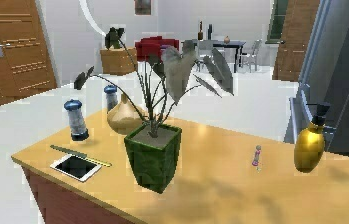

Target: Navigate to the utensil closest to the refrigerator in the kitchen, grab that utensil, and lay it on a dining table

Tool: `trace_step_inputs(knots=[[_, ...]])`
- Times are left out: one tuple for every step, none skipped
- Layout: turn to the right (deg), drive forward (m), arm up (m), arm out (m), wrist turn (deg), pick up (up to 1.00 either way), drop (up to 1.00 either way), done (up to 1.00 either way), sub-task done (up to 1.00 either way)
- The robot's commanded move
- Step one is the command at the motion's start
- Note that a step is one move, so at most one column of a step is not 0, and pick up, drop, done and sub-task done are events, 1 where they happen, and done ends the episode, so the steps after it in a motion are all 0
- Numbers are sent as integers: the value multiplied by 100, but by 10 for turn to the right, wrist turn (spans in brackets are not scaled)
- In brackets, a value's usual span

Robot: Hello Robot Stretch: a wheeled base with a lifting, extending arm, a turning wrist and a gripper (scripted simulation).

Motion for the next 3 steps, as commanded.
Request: trace_step_inputs(knots=[[0, 0, 0, 0, 450, 0, 0, 0, 0], [0, 0, 0, 0, 450, 0, 0, 0, 0], [0, 0, 0, 0, 210, 0, 0, 0, 0]])
